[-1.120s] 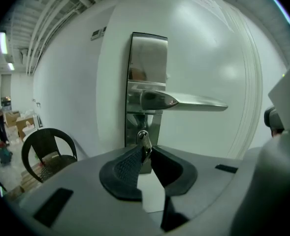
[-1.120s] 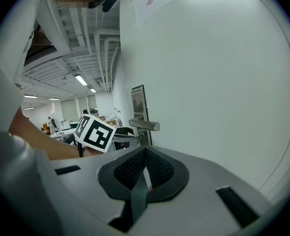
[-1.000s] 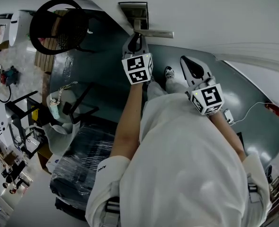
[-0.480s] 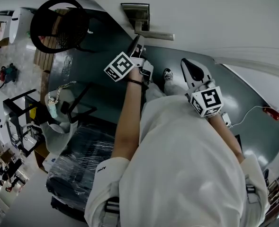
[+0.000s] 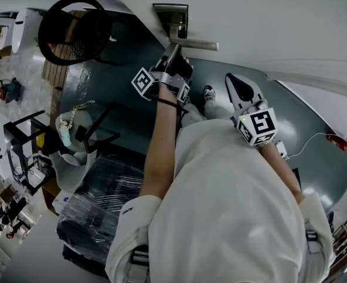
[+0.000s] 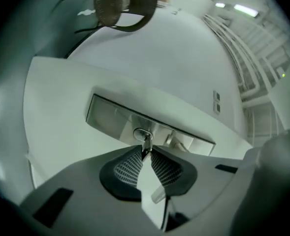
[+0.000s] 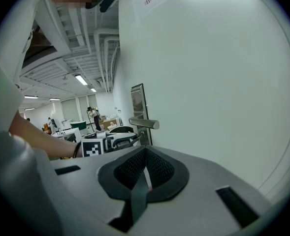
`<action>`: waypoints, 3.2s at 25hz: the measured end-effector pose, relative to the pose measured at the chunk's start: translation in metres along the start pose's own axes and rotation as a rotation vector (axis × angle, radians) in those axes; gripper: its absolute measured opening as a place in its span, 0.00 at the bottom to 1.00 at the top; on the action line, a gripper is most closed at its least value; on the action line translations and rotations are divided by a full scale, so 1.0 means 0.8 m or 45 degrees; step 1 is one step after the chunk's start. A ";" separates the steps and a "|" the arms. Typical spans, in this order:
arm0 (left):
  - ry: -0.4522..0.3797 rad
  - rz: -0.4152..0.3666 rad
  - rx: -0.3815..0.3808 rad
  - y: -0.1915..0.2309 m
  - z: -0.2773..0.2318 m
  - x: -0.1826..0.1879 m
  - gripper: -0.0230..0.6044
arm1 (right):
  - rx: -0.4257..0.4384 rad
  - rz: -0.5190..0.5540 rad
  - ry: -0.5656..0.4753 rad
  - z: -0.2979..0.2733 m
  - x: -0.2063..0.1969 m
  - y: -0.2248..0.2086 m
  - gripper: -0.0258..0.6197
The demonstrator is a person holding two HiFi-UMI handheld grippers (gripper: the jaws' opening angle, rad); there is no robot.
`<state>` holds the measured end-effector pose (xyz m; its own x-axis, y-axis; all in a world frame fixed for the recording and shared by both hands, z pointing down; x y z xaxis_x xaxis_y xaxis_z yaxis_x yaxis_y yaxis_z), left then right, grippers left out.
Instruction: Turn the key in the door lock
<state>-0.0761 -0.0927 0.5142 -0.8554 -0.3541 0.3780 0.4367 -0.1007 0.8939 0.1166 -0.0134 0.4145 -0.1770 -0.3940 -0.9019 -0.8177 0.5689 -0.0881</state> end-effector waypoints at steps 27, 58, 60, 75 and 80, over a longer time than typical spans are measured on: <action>0.641 -1.812 0.719 -0.031 0.027 -0.011 0.19 | 0.033 0.013 0.000 -0.004 0.002 0.006 0.03; 1.013 -3.442 0.967 0.001 -0.005 -0.041 0.18 | -0.014 -0.020 0.005 0.009 -0.009 -0.010 0.04; 0.978 -3.342 0.974 0.001 -0.005 -0.040 0.18 | -0.016 -0.020 0.004 0.008 -0.010 -0.011 0.04; 0.719 -2.412 0.815 -0.019 -0.012 -0.028 0.18 | -0.008 -0.020 0.014 0.004 -0.010 -0.004 0.03; 0.599 -1.983 0.658 -0.024 -0.008 -0.017 0.17 | -0.017 -0.014 0.017 0.006 -0.010 -0.004 0.03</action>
<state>-0.0710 -0.0917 0.4907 -0.1629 -0.4529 -0.8765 -0.8800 -0.3350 0.3366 0.1232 -0.0084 0.4195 -0.1756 -0.4098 -0.8951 -0.8266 0.5552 -0.0920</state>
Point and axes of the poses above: the fingertips, and each gripper's own axes: z backward along the fingers, y to its left, x out of its top, the point moved 4 cm from there along z, backward along the fingers, and after that the axes turned 7 degrees about -x, right-handed, at the moved point
